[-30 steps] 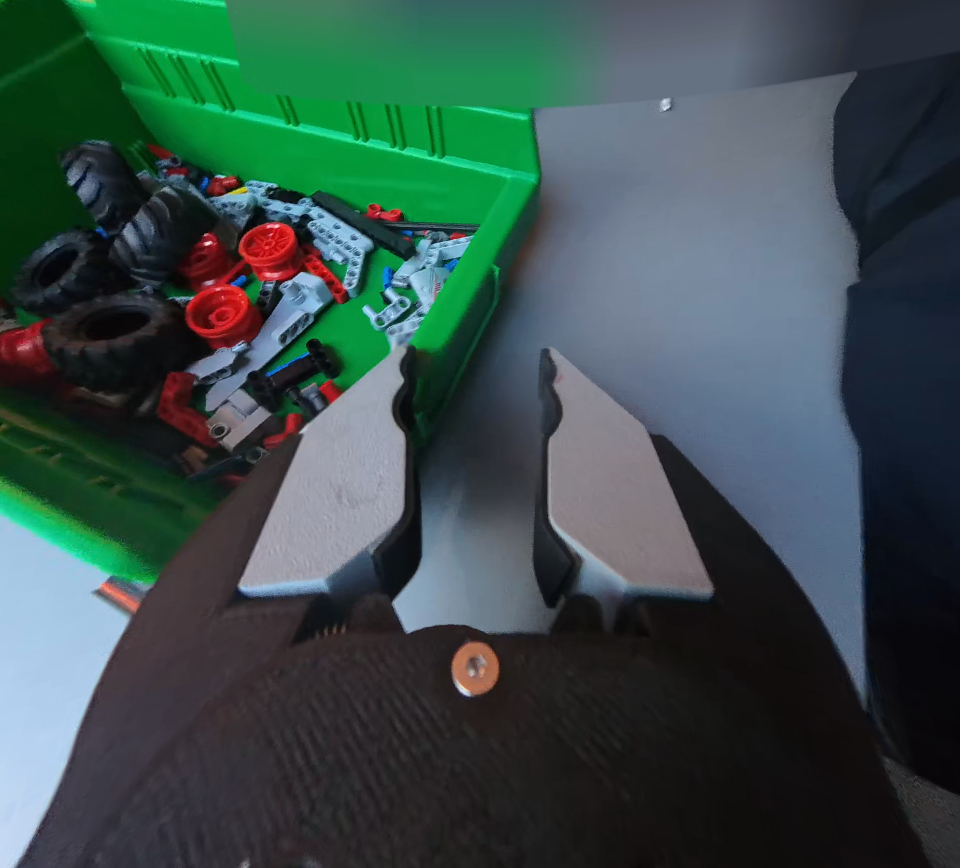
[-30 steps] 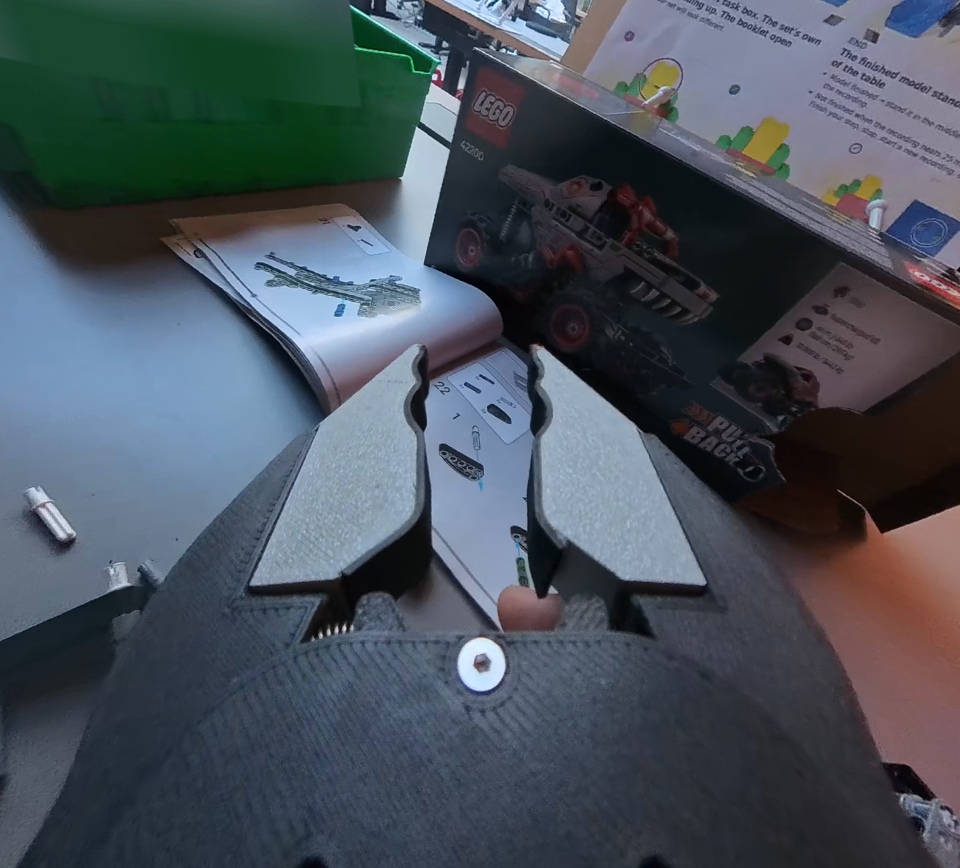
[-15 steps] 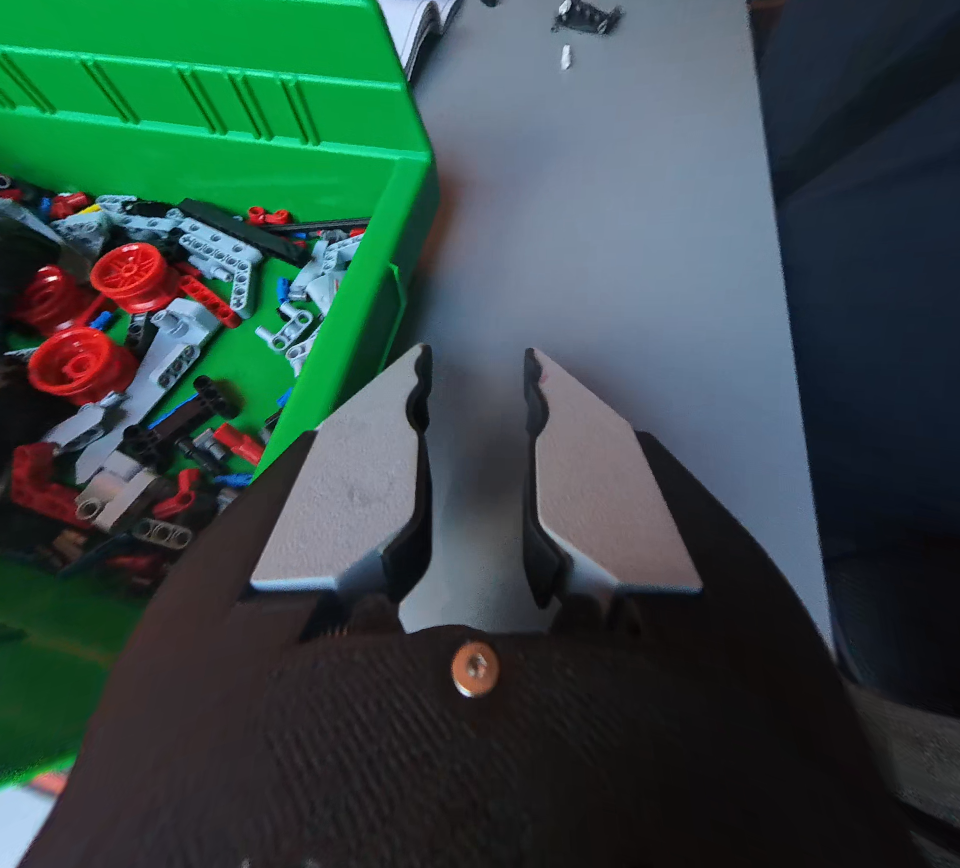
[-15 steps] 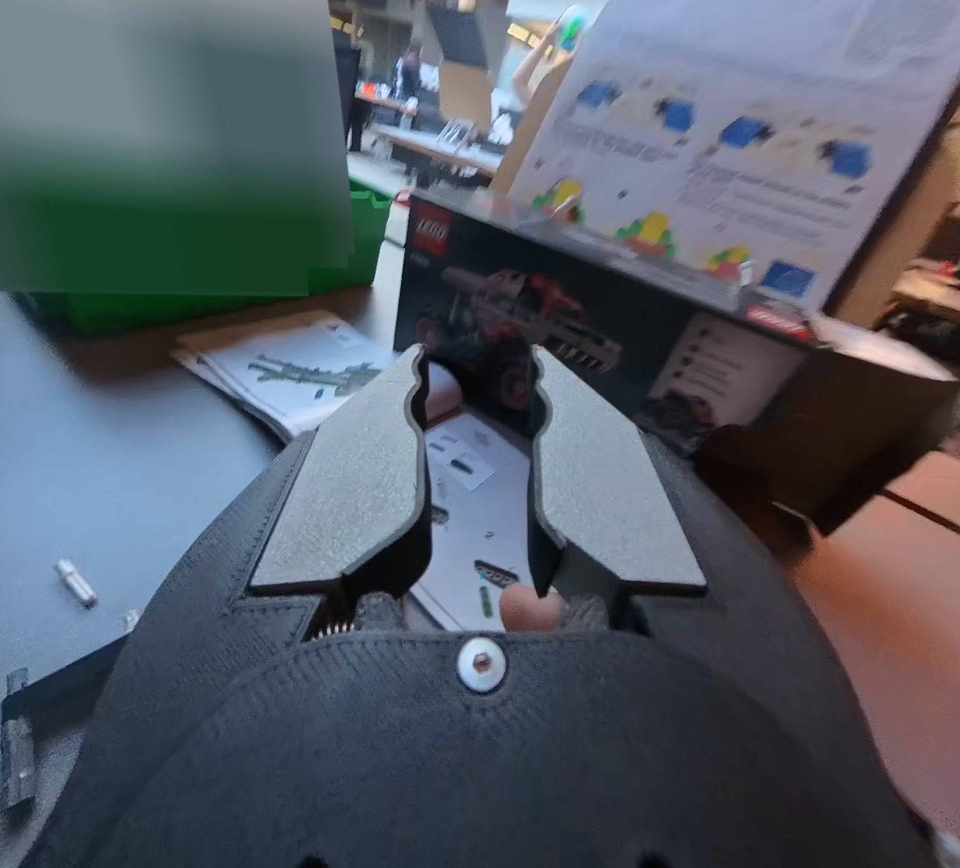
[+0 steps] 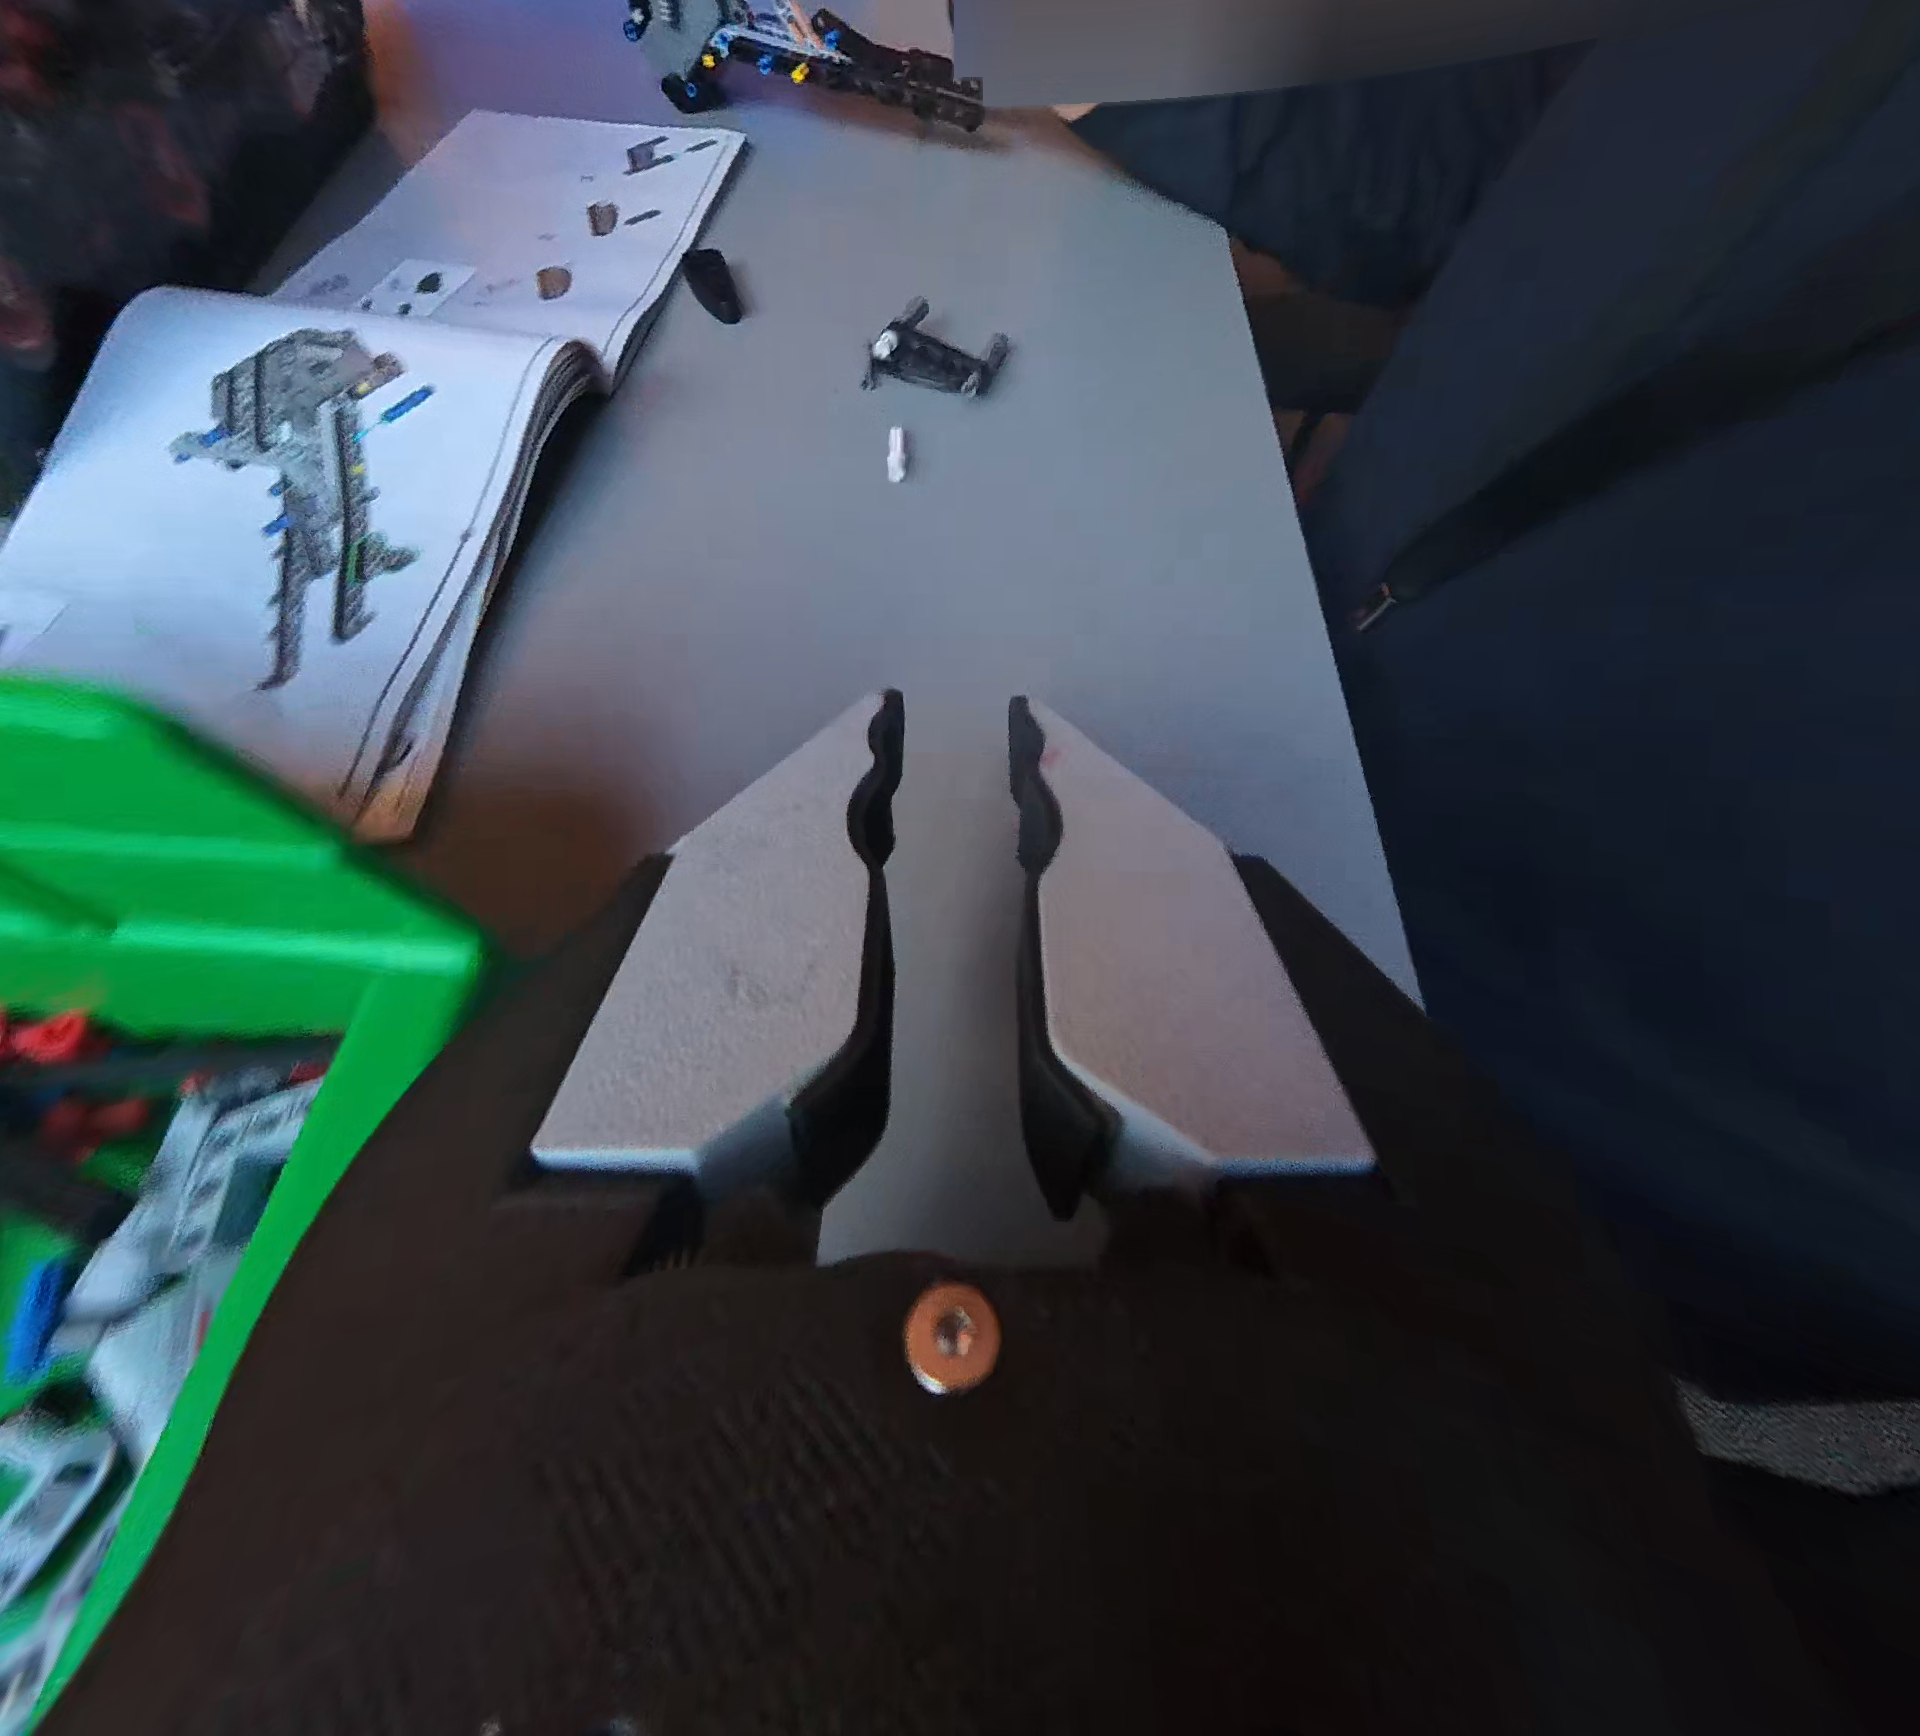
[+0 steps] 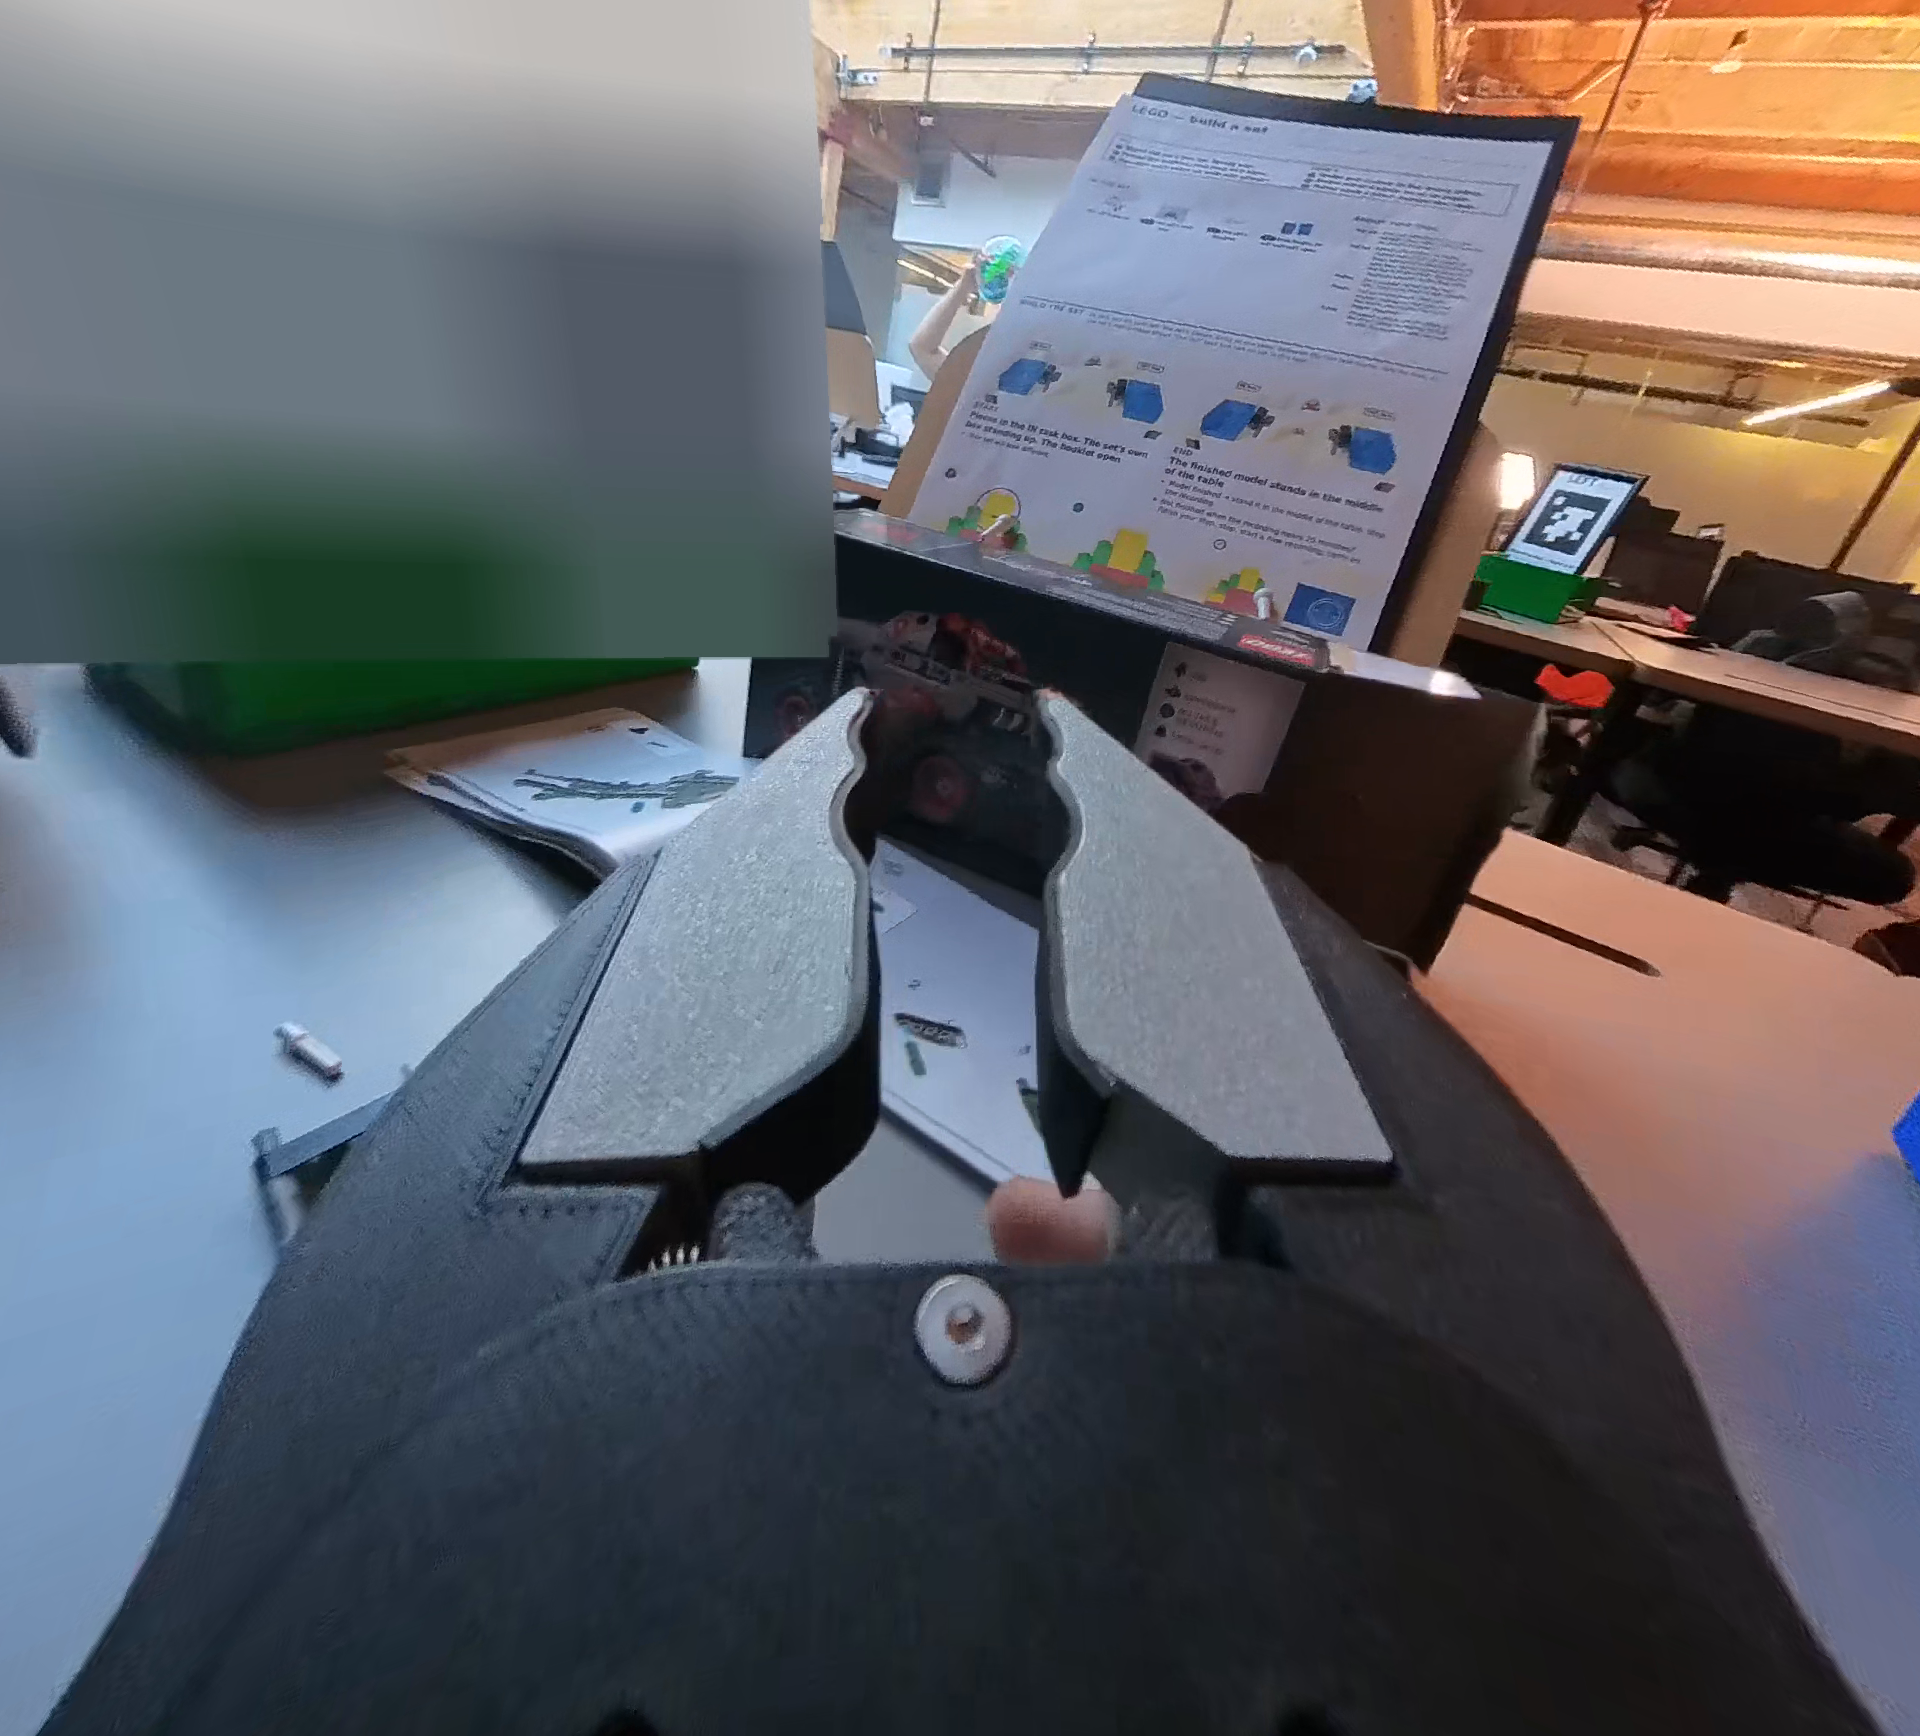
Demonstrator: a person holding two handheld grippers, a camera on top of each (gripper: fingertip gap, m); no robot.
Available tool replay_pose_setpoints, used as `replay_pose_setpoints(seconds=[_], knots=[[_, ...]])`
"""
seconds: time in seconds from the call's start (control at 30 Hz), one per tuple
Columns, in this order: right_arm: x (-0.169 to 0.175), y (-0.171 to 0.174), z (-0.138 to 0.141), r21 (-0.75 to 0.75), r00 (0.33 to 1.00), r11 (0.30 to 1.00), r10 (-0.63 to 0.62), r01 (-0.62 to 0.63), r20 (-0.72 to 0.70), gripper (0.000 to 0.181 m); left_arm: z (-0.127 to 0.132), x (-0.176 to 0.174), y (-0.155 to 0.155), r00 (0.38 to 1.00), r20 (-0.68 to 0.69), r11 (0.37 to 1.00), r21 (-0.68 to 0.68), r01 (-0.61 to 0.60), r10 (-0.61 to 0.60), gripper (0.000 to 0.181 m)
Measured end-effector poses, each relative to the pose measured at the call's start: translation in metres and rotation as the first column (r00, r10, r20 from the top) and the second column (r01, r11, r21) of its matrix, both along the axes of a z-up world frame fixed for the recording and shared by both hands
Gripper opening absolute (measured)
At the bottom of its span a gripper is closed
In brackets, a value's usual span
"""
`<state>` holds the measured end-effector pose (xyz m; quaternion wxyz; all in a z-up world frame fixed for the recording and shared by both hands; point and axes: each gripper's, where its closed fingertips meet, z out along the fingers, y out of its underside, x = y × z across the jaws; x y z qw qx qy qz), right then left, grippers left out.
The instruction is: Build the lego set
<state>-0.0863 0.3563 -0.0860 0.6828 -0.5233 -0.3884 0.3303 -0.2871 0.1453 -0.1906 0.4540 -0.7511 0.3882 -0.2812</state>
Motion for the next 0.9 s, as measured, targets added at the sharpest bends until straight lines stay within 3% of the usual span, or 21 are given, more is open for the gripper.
replay_pose_setpoints(seconds=[0.33, 0.73, 0.9], knots=[[0.005, -0.010, 0.002, -0.029, 0.999, 0.999, 0.036, -0.037, -0.029, 0.021, -0.004, 0.054, 0.045, 1.000, -0.028, 1.000, 0.005, -0.004, 0.004, 0.010], [-0.007, -0.023, -0.021, -0.062, 0.991, 0.994, 0.099, -0.094, 0.086, 0.019, -0.019, 0.092, 0.105, 0.996, -0.078, 0.996, -0.086, -0.038, 0.031, 0.005], [-0.011, -0.018, -0.030, -0.116, 0.988, 0.988, 0.112, -0.099, 0.110, 0.019, -0.028, 0.114, 0.110, 0.992, -0.099, 0.973, -0.225, 0.051, -0.075, 0.019]])
